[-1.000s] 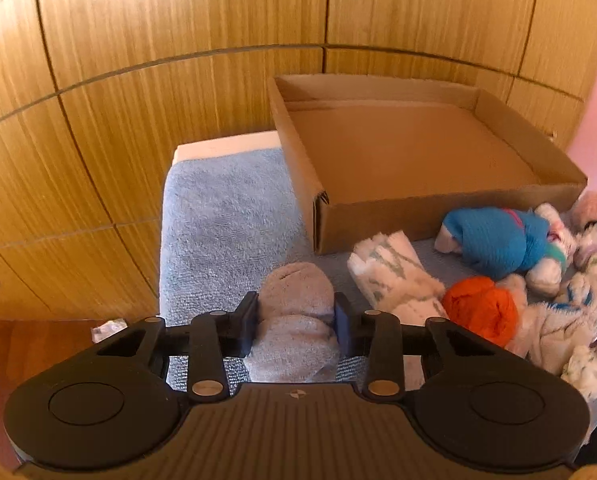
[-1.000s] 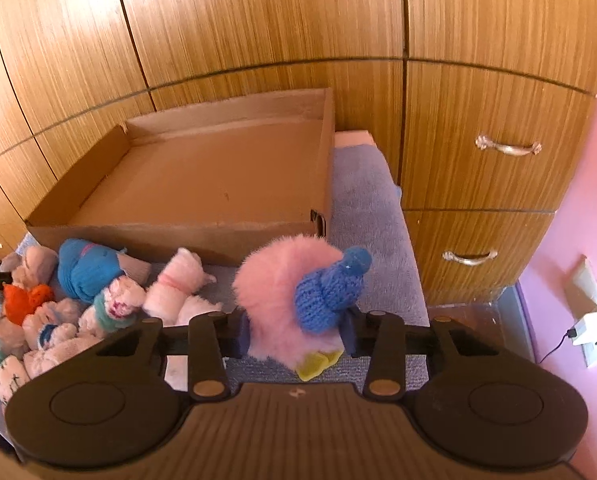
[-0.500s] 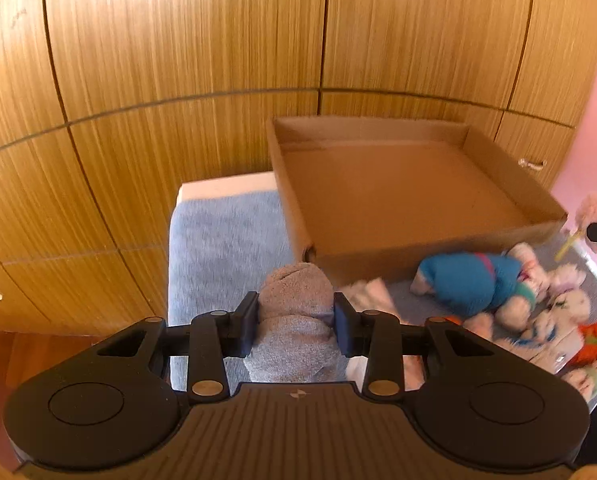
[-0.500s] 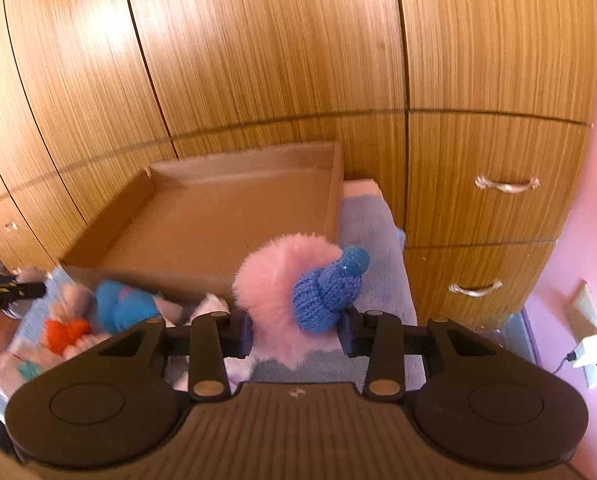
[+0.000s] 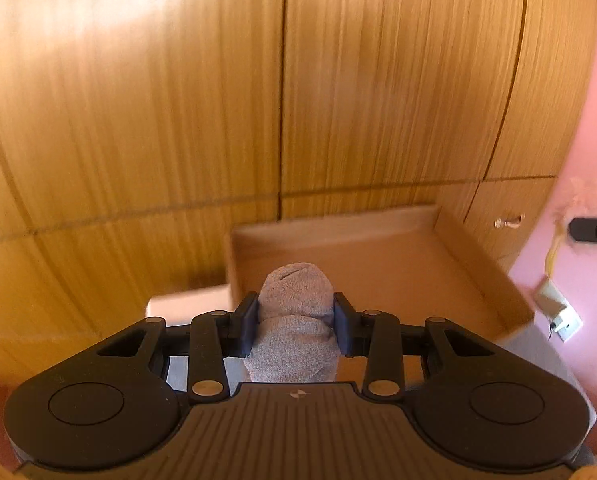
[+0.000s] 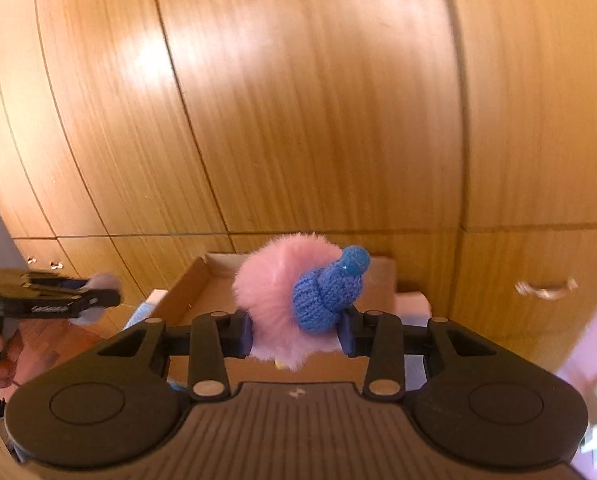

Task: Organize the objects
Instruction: 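Carry both bundles into the cardboard tray and open both grippers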

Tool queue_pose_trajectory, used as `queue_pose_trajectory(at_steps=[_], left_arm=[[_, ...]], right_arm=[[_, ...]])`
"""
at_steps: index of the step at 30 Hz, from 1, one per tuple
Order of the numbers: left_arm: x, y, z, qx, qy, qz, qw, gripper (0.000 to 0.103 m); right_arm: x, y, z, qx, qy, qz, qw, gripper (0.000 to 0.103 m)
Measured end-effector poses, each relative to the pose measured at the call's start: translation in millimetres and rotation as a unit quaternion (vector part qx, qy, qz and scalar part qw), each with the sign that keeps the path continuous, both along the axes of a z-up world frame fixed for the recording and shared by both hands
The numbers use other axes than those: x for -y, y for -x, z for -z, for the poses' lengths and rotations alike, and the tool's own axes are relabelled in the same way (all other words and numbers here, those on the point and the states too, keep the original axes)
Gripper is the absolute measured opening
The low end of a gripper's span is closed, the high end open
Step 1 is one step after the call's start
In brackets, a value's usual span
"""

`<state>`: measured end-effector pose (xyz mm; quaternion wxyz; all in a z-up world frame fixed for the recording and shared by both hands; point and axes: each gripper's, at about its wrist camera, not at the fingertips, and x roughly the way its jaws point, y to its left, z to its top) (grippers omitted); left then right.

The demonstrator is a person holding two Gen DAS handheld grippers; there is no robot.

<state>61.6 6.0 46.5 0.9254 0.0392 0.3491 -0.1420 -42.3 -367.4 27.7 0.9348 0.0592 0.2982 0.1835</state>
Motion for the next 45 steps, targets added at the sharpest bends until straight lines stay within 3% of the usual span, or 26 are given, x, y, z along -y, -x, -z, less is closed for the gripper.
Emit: queue_pose_trajectory(at_steps=[5,11,22,25,29,39,45], left_arm=[[29.3,-53.2,12.5,0.001,-0.018,0.006,0.9998,0.045],[51.5,-107.4,57.4,-0.019,-0.035,-0.015,0.9991,0.045],[59.9,-163.4,123.7,-0.054,-0.067,-0.029,0.9959,0.046],[61.7,-165.9,128.7,-0.050,-0.078,-0.031,0.9952,0.046],[65.1,-166.3,130.6,-0.052,-0.090,-0.038,0.9938,0.049],[67.9,-150.5,125.9,-0.037,-0.100,-0.053,0.9929,0.079],[63.0,-138.0,114.5,-0.037,-0.082,-0.055,0.9944,0.081]], right_arm=[[-33.8,-60.9,4.4,-0.032,-0.020,-0.032,0.999,0.036],[-72.7,-139.4,43.9,-0.099,-0.043,-0.042,0.993,0.036],[-125.5,-225.2,122.4,-0.177,0.004,-0.056,0.983,0.036],[-129.8,-231.9,139.9,-0.187,0.003,-0.059,0.981,0.036],[-145.9,-235.8,140.9,-0.189,0.004,-0.066,0.980,0.036],[-142.3,-233.6,129.6,-0.190,0.003,-0.056,0.980,0.041],[-144.0,-232.6,129.6,-0.194,-0.005,-0.052,0.980,0.042]])
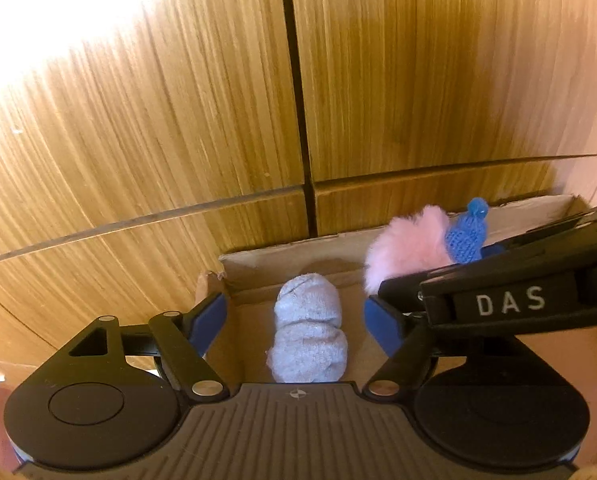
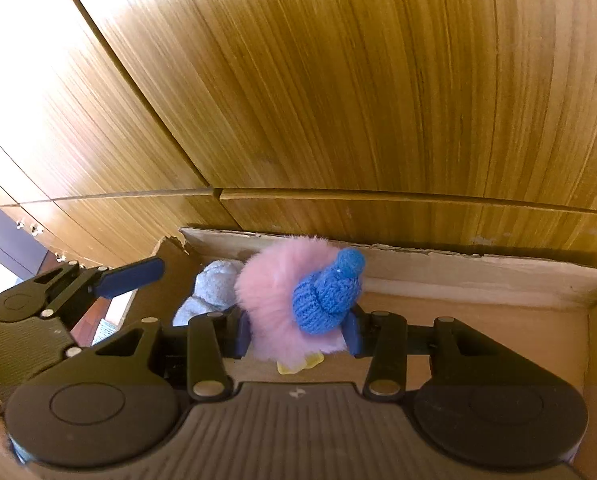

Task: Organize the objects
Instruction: 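Carry both bundles into the cardboard tray and open both grippers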

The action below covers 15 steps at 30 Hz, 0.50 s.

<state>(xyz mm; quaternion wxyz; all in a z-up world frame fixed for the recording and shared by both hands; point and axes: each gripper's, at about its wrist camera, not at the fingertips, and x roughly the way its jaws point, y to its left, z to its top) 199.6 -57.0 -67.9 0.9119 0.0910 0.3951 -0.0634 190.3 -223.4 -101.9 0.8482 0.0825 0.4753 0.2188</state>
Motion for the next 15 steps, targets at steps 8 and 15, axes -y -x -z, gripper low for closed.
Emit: queue_pose_trajectory(at_steps=[8,15], left_arm=[[-7.4,19.4,-13.7,0.025,-0.005,-0.006,0.9997,0.087],[-6.4,21.6,-11.0,0.011,0.012,-0.020,0.9997,0.090]], right_arm=[[-22.3,-12.6,10.7,-0.013,-0.034,0.008,0.999,0.045],[-36.8,-16.0,13.4,-0.012,-0.017,0.007,1.000,0.055]])
